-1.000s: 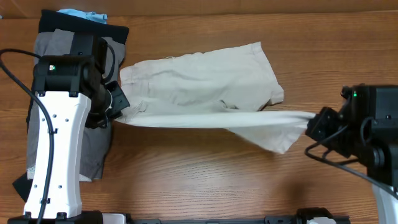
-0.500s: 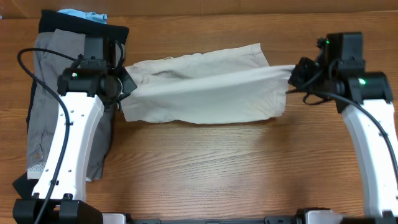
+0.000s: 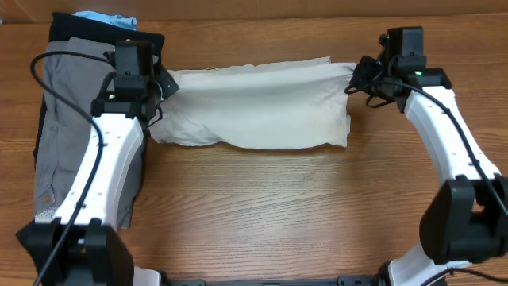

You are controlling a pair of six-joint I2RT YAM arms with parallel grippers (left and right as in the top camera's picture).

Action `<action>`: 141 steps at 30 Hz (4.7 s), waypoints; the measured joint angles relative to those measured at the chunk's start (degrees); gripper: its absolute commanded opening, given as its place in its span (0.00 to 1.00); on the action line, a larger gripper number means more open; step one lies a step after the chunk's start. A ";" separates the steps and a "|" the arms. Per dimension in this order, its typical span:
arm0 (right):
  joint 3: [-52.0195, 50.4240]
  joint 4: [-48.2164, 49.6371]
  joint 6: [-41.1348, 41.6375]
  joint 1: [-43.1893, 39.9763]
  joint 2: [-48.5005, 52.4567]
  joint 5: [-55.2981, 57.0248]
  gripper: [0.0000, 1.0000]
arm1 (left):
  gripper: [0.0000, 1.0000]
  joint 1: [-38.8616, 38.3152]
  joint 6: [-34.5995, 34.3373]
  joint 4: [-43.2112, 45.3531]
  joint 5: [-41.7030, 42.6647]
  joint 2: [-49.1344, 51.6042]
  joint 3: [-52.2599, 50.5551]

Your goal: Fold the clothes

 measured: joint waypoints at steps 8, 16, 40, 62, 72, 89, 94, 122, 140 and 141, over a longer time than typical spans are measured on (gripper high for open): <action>0.00 7.93 -0.07 0.00 3.56 0.55 0.04 | 0.25 -0.11 0.07 8.85 -0.92 6.69 -0.09; 0.00 11.32 -0.87 -1.18 7.93 4.50 1.00 | 1.00 1.51 -0.39 13.68 -5.44 10.05 -0.09; 0.11 -6.75 -8.13 -0.24 10.95 -7.61 0.94 | 1.00 2.64 13.03 -24.76 0.07 8.94 12.83; -2.32 -10.84 -2.95 0.37 14.67 -1.44 0.04 | 1.00 2.64 13.18 -26.14 0.83 8.94 12.81; -0.94 -22.25 -3.21 -12.41 14.64 -0.92 0.05 | 1.00 2.64 13.18 -26.51 2.58 8.94 12.81; 8.33 -28.44 -10.54 -15.56 0.33 -5.22 0.99 | 1.00 2.64 24.52 -17.73 14.36 8.94 10.95; 8.31 -28.81 -11.02 -14.78 0.09 -5.22 0.99 | 1.00 2.51 31.50 -15.02 17.62 10.78 10.08; 8.31 -30.91 -11.52 -10.78 0.09 -5.25 1.00 | 0.90 -3.50 40.30 -6.36 26.45 28.35 9.86; 5.05 -24.96 -11.96 -8.63 0.09 -9.66 0.32 | 0.04 -1.38 30.03 -30.32 27.45 29.33 18.69; 3.85 -23.67 -11.82 -7.87 0.09 -10.03 0.23 | 0.04 -0.94 30.36 -33.00 26.82 29.33 20.46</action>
